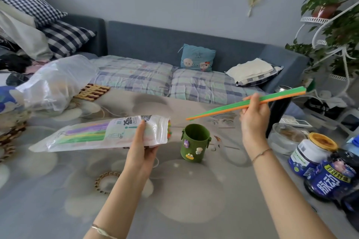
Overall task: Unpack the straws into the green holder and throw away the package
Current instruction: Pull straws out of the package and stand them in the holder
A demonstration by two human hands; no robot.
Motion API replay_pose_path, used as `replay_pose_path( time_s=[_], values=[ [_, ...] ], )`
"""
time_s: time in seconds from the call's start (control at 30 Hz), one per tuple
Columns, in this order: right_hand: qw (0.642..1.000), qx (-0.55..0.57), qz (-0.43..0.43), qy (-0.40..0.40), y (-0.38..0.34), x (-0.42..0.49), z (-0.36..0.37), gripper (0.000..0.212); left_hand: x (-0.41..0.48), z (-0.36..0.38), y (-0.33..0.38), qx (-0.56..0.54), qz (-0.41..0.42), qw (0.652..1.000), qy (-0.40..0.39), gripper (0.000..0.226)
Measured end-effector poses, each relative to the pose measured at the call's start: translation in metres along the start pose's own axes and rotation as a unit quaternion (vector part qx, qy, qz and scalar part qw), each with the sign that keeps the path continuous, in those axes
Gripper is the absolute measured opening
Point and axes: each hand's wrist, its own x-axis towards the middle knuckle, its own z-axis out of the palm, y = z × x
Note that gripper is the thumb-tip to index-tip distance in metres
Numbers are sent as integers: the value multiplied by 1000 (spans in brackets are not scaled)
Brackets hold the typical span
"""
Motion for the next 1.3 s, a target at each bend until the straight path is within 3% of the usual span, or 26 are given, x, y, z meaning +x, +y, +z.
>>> replay_pose_path(
  time_s=[0.07, 0.23, 0.37, 0.47, 0.57, 0.63, 0.7, 0.8, 0.83, 0.9, 0.93, 1.0, 1.07, 1.17, 1.23, 1.3],
  values=[
    [996, -80, -22, -15, 5, 18, -5, 36, 0, 0, 1, 2, 2, 1000, -2, 27],
    [951, -249, 5, -184, 26, 28, 11, 36, 2, 2, -6, 11, -3, 1000, -8, 27],
    [904, -288, 97, -299, 51, 28, 25, 38, 8, 0, -8, 6, 1, 1000, 11, 40],
    [894, -260, 138, -337, 59, 26, 29, 36, 9, 0, -10, 21, 0, 1000, -9, 27],
    [889, -237, 180, -348, 63, 22, 29, 32, 7, 2, -13, 44, -8, 999, -14, 34],
    [891, -221, 215, -335, 65, 18, 29, 44, 6, 1, -15, 57, -14, 998, -10, 44],
    [910, -201, 222, -287, 65, 11, 28, 62, 4, 2, -16, 64, -16, 998, -8, 47],
    [957, -191, 164, -146, 54, -6, 20, 87, -1, 1, -15, 68, -19, 997, -6, 44],
    [973, -176, 112, -99, 49, -17, 16, 83, -4, 1, -15, 74, -17, 997, -5, 43],
    [991, -123, -3, -58, 35, -45, 11, 51, -7, -1, -17, 90, -9, 996, -13, 44],
    [994, -86, -21, -70, 29, -59, 10, 31, -9, -2, -18, 96, -8, 995, -16, 46],
    [988, -13, 35, -152, 19, -83, 13, 6, -13, -4, -21, 97, -4, 995, -17, 48],
    [959, 22, 134, -249, 14, -95, 17, 5, -14, -5, -24, 87, 2, 996, -15, 55],
    [934, 8, 164, -318, 20, -103, 18, 13, -16, -6, -22, 75, 1, 997, -11, 66],
    [941, 29, 166, -293, 26, -108, 21, 12, -16, -6, -20, 85, -1, 996, -8, 62],
    [937, 140, 238, -215, 32, -109, 25, 18, -19, -5, -17, 136, 23, 990, -6, 50]
  ],
)
